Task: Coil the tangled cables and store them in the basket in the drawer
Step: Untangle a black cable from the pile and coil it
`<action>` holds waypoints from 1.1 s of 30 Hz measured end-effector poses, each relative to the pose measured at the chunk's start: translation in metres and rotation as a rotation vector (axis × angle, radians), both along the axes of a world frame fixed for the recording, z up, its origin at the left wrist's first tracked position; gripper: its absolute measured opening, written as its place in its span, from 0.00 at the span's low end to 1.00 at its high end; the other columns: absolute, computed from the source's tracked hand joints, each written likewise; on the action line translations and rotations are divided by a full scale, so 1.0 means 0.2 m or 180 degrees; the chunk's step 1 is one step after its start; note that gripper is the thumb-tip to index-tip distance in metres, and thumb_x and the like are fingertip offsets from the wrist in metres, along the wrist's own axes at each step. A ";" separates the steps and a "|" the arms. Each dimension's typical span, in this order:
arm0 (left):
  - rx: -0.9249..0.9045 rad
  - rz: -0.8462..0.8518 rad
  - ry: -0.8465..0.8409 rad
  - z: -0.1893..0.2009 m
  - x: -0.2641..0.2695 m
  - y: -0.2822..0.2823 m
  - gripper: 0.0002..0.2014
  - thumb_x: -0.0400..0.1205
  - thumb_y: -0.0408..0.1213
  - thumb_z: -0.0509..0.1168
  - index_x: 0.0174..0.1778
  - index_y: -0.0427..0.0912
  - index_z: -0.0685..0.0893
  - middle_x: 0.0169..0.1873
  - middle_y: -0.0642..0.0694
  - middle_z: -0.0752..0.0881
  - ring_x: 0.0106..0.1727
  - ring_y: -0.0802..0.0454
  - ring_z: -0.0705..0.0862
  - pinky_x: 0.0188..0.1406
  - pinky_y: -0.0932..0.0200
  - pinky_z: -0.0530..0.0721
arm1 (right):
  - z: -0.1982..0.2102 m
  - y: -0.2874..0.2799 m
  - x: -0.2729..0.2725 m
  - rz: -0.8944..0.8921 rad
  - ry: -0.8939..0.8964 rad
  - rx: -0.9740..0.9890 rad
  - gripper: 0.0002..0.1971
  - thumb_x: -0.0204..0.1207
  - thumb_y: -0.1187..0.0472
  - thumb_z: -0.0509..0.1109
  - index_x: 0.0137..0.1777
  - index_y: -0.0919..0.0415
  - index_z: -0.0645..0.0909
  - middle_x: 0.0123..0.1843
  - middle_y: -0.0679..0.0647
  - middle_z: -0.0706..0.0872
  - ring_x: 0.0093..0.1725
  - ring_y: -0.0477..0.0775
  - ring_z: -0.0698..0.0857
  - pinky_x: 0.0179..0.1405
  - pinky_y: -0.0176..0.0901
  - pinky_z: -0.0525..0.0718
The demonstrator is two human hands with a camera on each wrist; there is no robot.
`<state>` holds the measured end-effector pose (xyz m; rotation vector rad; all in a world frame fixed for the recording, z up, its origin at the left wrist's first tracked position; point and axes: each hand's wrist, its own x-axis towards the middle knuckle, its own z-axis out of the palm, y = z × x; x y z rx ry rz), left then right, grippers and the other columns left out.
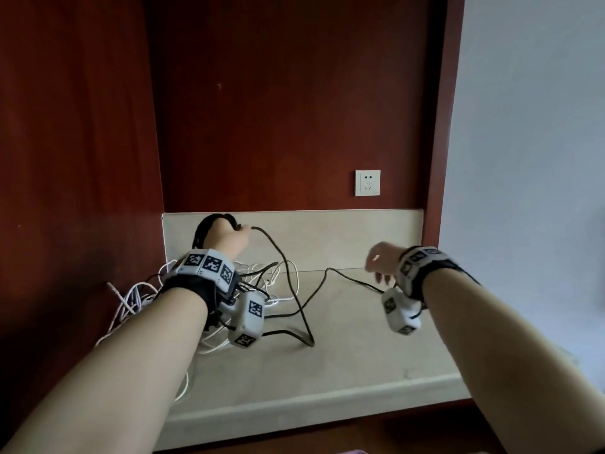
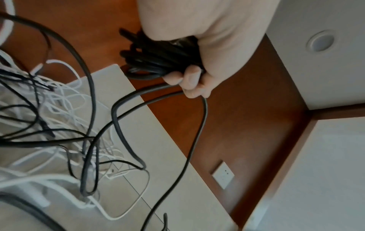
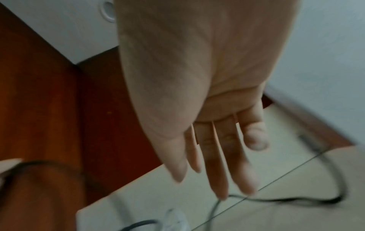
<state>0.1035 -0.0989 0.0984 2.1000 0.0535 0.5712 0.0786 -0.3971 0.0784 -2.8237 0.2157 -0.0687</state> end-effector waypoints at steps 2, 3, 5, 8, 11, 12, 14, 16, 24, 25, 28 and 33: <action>0.0165 -0.0300 -0.0056 0.02 -0.02 -0.07 0.15 0.83 0.45 0.63 0.44 0.34 0.78 0.35 0.40 0.82 0.38 0.42 0.83 0.32 0.59 0.74 | -0.01 0.24 0.05 0.0464 0.0146 0.0507 0.22 0.78 0.54 0.70 0.66 0.66 0.73 0.35 0.54 0.85 0.21 0.42 0.82 0.28 0.36 0.80; 0.0260 -0.0404 -0.0063 0.03 -0.03 -0.10 0.15 0.83 0.46 0.63 0.45 0.35 0.78 0.34 0.40 0.83 0.34 0.44 0.82 0.29 0.60 0.73 | -0.01 0.34 0.06 0.0634 0.0181 0.0590 0.34 0.75 0.47 0.72 0.76 0.59 0.65 0.36 0.52 0.86 0.27 0.44 0.84 0.35 0.41 0.82; 0.0375 -0.0557 -0.0099 0.04 -0.05 -0.14 0.15 0.82 0.47 0.64 0.43 0.36 0.77 0.35 0.40 0.84 0.31 0.47 0.80 0.28 0.60 0.74 | 0.00 0.48 0.08 0.0845 0.0085 0.0467 0.43 0.71 0.39 0.72 0.80 0.51 0.55 0.34 0.50 0.84 0.30 0.47 0.81 0.38 0.43 0.80; 0.0143 -0.1081 -0.0182 0.04 -0.06 -0.15 0.15 0.82 0.44 0.65 0.35 0.38 0.75 0.29 0.43 0.81 0.26 0.50 0.76 0.29 0.62 0.79 | 0.04 0.59 0.10 0.0782 -0.0360 0.0866 0.20 0.79 0.49 0.69 0.62 0.61 0.73 0.21 0.49 0.77 0.17 0.46 0.74 0.23 0.37 0.73; -0.0363 -0.1167 -0.0295 0.05 -0.07 -0.09 0.15 0.82 0.43 0.66 0.35 0.37 0.75 0.28 0.44 0.78 0.25 0.51 0.75 0.26 0.65 0.76 | 0.01 0.52 0.14 0.0300 -0.0728 0.1363 0.10 0.84 0.61 0.60 0.43 0.65 0.77 0.18 0.50 0.76 0.14 0.45 0.74 0.12 0.30 0.69; -0.0593 -0.0962 -0.0397 0.07 -0.06 -0.05 0.15 0.81 0.45 0.66 0.37 0.37 0.77 0.29 0.43 0.80 0.28 0.48 0.77 0.31 0.62 0.77 | -0.01 0.45 0.14 0.0097 -0.0733 0.1383 0.08 0.84 0.64 0.59 0.50 0.67 0.77 0.26 0.54 0.80 0.21 0.47 0.78 0.11 0.29 0.72; -0.1159 -0.0445 -0.0628 0.09 -0.03 0.06 0.14 0.79 0.45 0.68 0.38 0.36 0.80 0.32 0.40 0.82 0.34 0.44 0.81 0.36 0.56 0.77 | -0.06 0.27 0.13 -0.0431 -0.0754 0.1472 0.15 0.83 0.67 0.58 0.67 0.70 0.73 0.49 0.65 0.82 0.41 0.57 0.85 0.27 0.34 0.85; -0.1537 0.0157 -0.0802 0.11 0.01 0.20 0.14 0.79 0.43 0.68 0.41 0.33 0.81 0.38 0.36 0.84 0.41 0.37 0.85 0.40 0.51 0.79 | -0.10 0.09 0.05 -0.0974 -0.0494 0.0845 0.19 0.79 0.65 0.63 0.69 0.70 0.74 0.64 0.66 0.81 0.60 0.63 0.84 0.50 0.46 0.87; -0.1255 0.0975 -0.0315 0.01 0.09 0.42 0.19 0.81 0.45 0.64 0.46 0.29 0.84 0.44 0.32 0.88 0.47 0.34 0.87 0.48 0.46 0.83 | 0.04 -0.28 -0.07 -0.1758 -0.1038 0.0960 0.16 0.82 0.65 0.61 0.67 0.70 0.76 0.67 0.67 0.79 0.66 0.66 0.79 0.44 0.48 0.79; -0.1183 0.0908 -0.0273 -0.02 0.10 0.37 0.18 0.81 0.44 0.64 0.45 0.29 0.84 0.41 0.33 0.88 0.45 0.35 0.87 0.48 0.46 0.84 | 0.07 -0.27 -0.03 -0.1705 -0.1214 0.0677 0.16 0.83 0.66 0.58 0.67 0.72 0.76 0.65 0.69 0.80 0.65 0.68 0.79 0.52 0.50 0.80; -0.1218 0.0644 -0.0058 -0.05 0.08 0.23 0.16 0.83 0.42 0.64 0.41 0.31 0.83 0.27 0.40 0.81 0.33 0.41 0.84 0.39 0.53 0.80 | 0.22 -0.07 0.09 -0.0773 -0.1764 0.0443 0.15 0.82 0.68 0.58 0.63 0.70 0.79 0.60 0.69 0.84 0.62 0.68 0.82 0.58 0.52 0.78; -0.1277 0.0309 -0.0097 -0.08 0.12 0.10 0.15 0.81 0.42 0.63 0.39 0.31 0.82 0.35 0.35 0.86 0.41 0.36 0.87 0.47 0.49 0.84 | 0.26 0.44 0.00 0.1469 -0.0728 0.2403 0.18 0.88 0.61 0.51 0.42 0.65 0.78 0.29 0.55 0.88 0.27 0.45 0.82 0.30 0.34 0.79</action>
